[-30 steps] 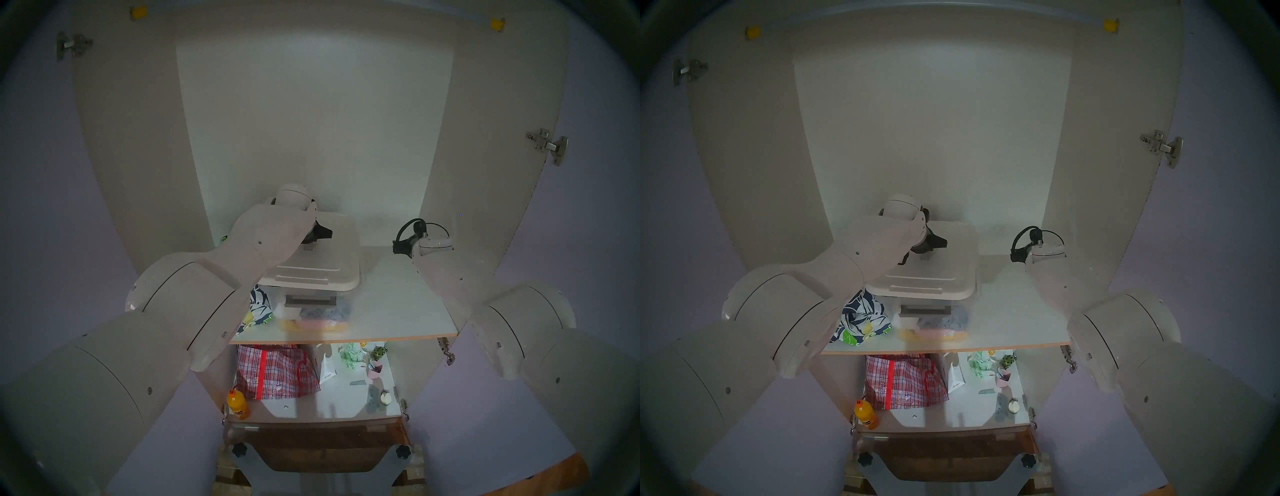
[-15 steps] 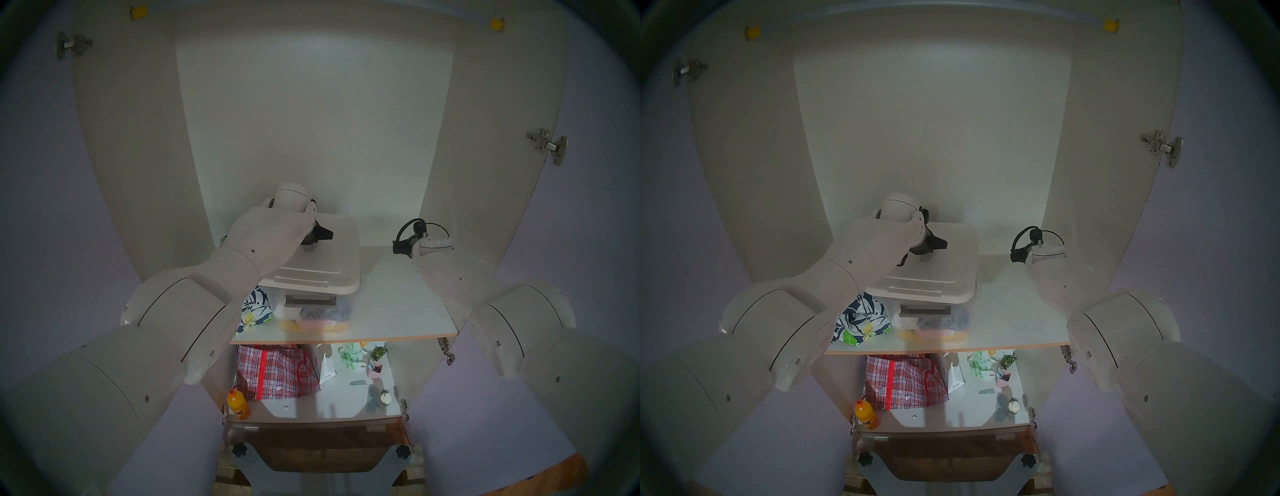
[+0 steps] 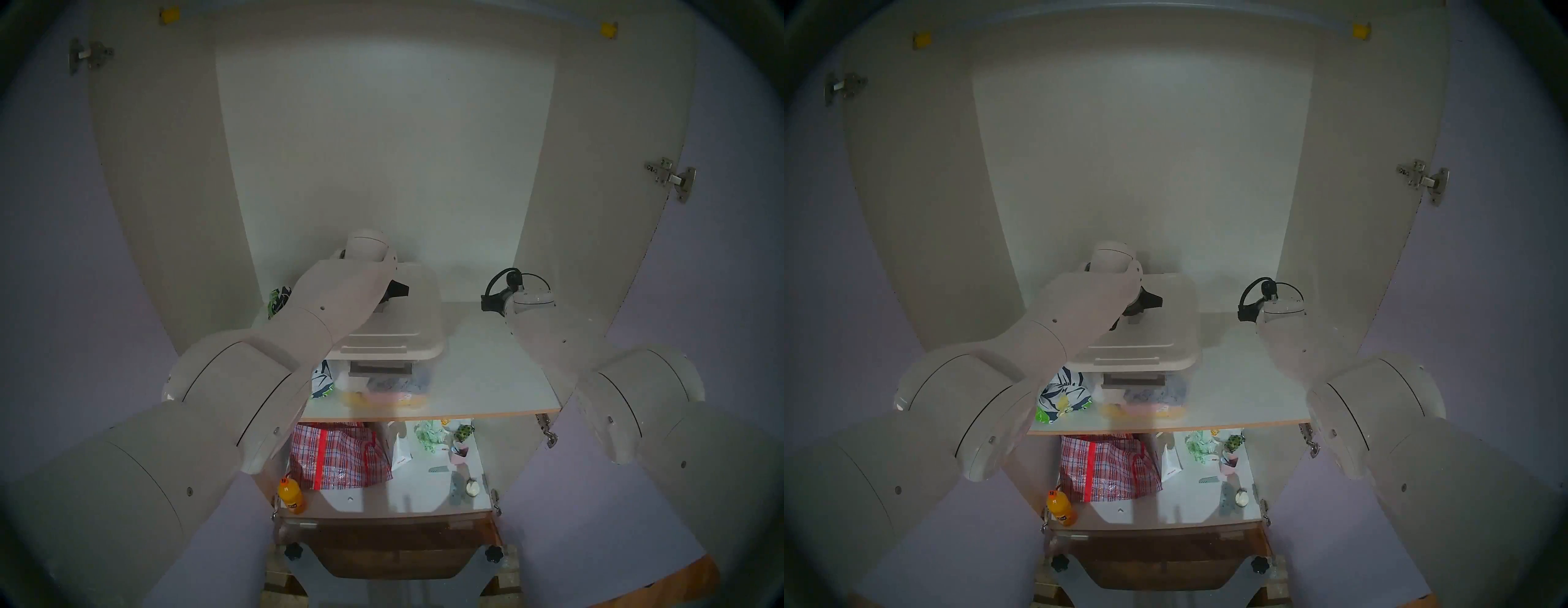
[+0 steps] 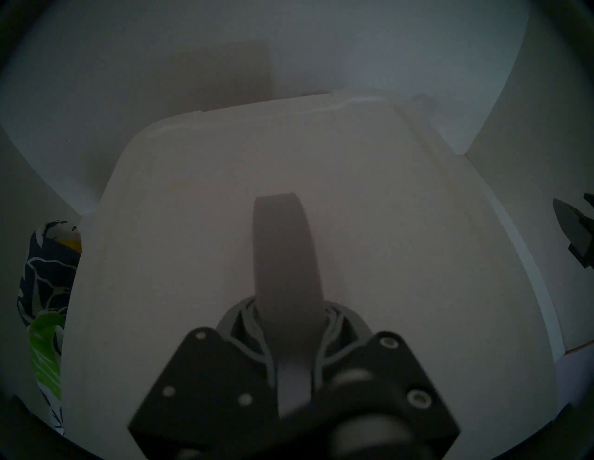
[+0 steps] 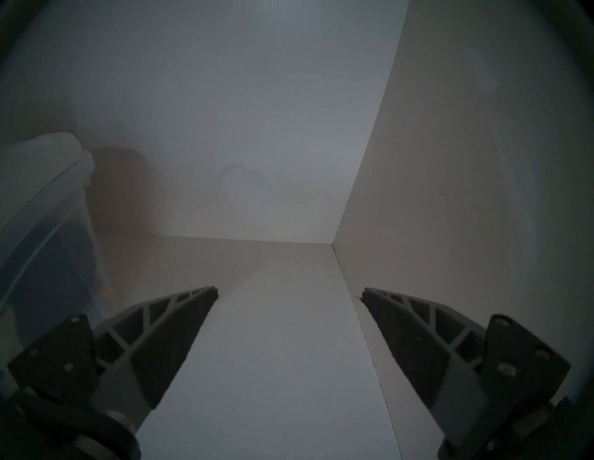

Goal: Take clothing out of the storage bin and put the lid back on the bin

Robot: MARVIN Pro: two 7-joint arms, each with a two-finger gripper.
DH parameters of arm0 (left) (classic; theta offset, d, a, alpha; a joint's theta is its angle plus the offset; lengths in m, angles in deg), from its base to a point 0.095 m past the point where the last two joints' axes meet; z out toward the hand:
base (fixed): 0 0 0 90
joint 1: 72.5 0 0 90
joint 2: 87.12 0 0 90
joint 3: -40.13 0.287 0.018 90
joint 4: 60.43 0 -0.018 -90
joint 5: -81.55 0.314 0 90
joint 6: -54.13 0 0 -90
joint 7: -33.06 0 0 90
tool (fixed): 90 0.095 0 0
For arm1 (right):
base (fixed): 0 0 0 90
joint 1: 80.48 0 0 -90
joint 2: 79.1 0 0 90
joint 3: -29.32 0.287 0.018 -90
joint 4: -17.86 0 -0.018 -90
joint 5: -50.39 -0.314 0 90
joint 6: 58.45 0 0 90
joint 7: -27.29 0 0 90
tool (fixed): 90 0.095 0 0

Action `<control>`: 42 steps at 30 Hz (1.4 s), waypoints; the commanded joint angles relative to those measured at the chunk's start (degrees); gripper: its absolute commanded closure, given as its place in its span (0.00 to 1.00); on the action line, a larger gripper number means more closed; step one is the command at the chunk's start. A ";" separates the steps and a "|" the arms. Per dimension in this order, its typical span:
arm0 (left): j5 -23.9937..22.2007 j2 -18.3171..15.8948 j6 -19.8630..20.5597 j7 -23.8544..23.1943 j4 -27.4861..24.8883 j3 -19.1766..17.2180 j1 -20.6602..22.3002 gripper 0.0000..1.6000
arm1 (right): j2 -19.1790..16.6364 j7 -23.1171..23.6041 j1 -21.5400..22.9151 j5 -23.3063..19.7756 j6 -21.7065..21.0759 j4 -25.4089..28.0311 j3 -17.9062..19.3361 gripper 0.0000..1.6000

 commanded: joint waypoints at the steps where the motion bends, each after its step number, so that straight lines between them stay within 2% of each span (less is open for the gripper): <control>1: 0.21 2.23 -1.92 0.05 0.38 -0.01 4.07 1.00 | -0.05 -0.15 1.97 0.08 1.01 0.94 0.17 0.00; 12: 0.69 3.87 -2.77 0.19 4.30 1.06 6.18 1.00 | 0.01 -0.12 1.98 0.43 1.06 0.89 0.51 0.00; 29: 0.35 3.13 -1.77 1.85 4.19 0.75 5.63 1.00 | 0.13 -0.06 2.07 0.88 1.23 0.64 0.94 0.00; 36: 1.05 3.85 -2.18 5.50 3.02 0.74 4.62 1.00 | 0.17 -0.02 2.08 1.11 1.25 0.57 1.15 0.00; 42: 2.44 4.19 -2.14 10.82 0.36 2.15 3.46 1.00 | 0.19 0.00 2.07 1.29 1.18 0.58 1.33 0.00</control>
